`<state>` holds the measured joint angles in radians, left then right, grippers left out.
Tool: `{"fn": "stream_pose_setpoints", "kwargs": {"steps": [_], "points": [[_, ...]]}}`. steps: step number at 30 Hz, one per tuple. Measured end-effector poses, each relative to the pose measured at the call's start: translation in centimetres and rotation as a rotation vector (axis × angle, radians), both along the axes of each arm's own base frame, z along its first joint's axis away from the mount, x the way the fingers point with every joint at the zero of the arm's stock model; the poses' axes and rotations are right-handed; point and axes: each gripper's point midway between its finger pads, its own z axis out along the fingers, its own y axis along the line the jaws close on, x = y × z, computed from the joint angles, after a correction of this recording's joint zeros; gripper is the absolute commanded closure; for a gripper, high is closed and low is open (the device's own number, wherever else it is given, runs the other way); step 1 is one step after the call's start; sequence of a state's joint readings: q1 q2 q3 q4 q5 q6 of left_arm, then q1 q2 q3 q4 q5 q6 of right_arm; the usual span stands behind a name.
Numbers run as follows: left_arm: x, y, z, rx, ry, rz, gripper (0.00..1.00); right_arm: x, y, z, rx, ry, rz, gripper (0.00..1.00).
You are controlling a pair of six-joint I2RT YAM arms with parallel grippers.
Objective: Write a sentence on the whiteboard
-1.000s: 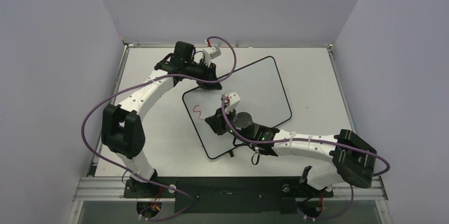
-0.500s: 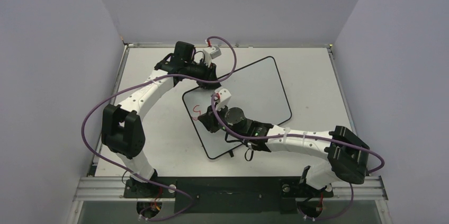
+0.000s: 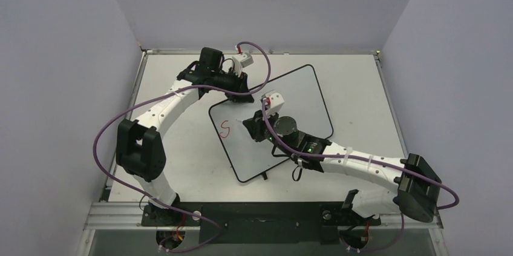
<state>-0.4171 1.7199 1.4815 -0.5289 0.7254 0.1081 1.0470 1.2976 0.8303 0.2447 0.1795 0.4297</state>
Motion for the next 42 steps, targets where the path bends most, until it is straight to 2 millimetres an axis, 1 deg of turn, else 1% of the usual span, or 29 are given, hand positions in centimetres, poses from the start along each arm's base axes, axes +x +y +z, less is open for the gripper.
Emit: {"fn": "stream_pose_setpoints", "kwargs": {"steps": [3, 7, 14, 24, 34, 42], "points": [[0.0, 0.0, 0.0, 0.000, 0.000, 0.000, 1.00, 1.1, -1.1, -0.2, -0.003, 0.001, -0.035, 1.00], [0.0, 0.0, 0.0, 0.000, 0.000, 0.000, 1.00, 1.8, -1.7, -0.6, -0.014, 0.009, -0.056, 1.00], [0.0, 0.0, 0.0, 0.000, 0.000, 0.000, 1.00, 1.2, -1.0, -1.3, -0.020, 0.030, -0.005, 1.00], [0.0, 0.0, 0.0, 0.002, 0.000, 0.001, 1.00, 0.2, 0.1, -0.8, 0.021, 0.048, 0.061, 1.00], [0.0, 0.0, 0.0, 0.003, -0.001, 0.001, 1.00, 0.7, 1.5, -1.3, 0.021, 0.061, 0.077, 1.00], [0.0, -0.1, 0.0, 0.004, -0.002, 0.001, 1.00, 0.6, 1.6, -1.2, 0.023, 0.057, 0.075, 1.00]]}}
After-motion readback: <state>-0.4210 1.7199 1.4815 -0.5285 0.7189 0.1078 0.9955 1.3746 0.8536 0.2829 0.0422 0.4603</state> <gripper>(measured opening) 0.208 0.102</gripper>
